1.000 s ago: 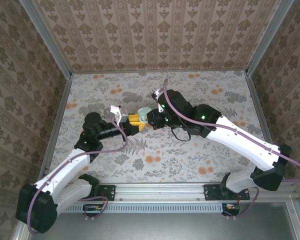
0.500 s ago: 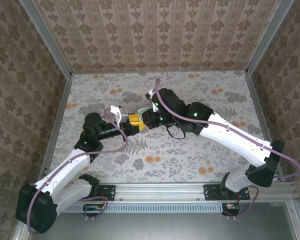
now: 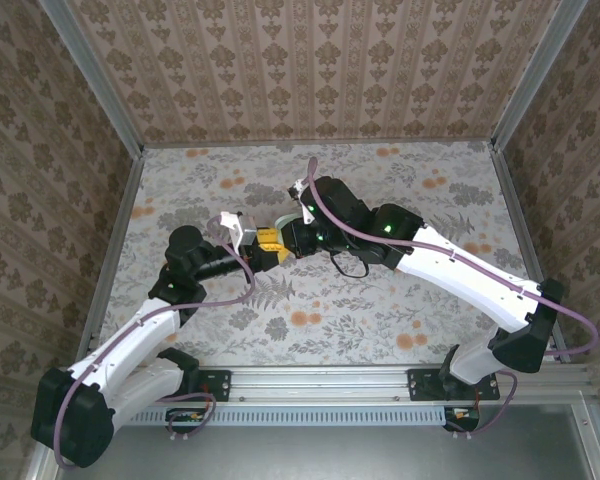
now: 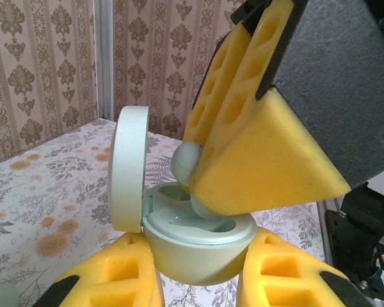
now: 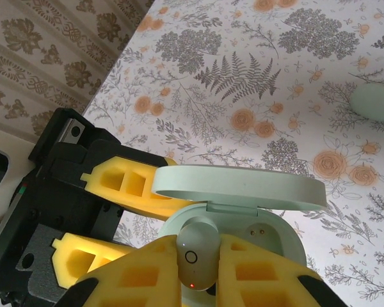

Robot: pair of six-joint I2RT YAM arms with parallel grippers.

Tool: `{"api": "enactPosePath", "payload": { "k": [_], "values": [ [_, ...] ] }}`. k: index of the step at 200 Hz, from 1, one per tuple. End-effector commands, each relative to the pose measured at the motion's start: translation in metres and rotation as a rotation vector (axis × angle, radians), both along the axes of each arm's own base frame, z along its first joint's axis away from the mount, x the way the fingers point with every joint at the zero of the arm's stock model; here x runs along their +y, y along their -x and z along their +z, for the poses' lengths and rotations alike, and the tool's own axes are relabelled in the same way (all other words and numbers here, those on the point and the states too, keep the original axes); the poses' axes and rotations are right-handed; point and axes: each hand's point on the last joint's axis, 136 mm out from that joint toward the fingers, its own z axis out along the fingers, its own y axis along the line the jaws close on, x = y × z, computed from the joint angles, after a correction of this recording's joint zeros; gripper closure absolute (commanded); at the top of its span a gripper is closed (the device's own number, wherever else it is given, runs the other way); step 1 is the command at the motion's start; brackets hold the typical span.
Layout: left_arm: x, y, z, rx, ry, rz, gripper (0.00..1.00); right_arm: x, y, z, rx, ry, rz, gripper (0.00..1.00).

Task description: Insert the wireless bluetooth earbuds into the charging case

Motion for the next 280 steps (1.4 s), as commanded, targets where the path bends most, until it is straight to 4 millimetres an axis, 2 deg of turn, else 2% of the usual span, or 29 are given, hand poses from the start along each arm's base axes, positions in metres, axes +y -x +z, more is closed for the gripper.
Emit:
{"api": "enactPosePath", "payload": {
  "k": [1, 79, 177, 237, 280],
  "values": [
    [0.001, 0.003, 0.009, -0.061, 0.015, 0.002, 0.98, 0.011, 0.004, 0.011, -0.009, -0.032, 0.038, 0.84],
    [0.001, 0.002, 0.009, -0.064, 0.012, 0.007, 0.98, 0.011, 0.005, -0.003, 0.018, 0.015, 0.042, 0.79],
    [0.002, 0.004, 0.009, -0.067, 0.011, 0.007, 0.98, 0.002, -0.001, 0.006, -0.003, 0.032, -0.005, 0.68],
    [0.004, 0.005, 0.006, -0.067, 0.007, 0.014, 0.98, -0.002, 0.000, 0.022, -0.020, -0.016, -0.021, 0.67],
    [0.005, 0.004, 0.005, -0.067, 0.003, 0.022, 0.98, -0.014, 0.004, 0.048, -0.057, -0.091, -0.027, 0.66]
  ]
}}
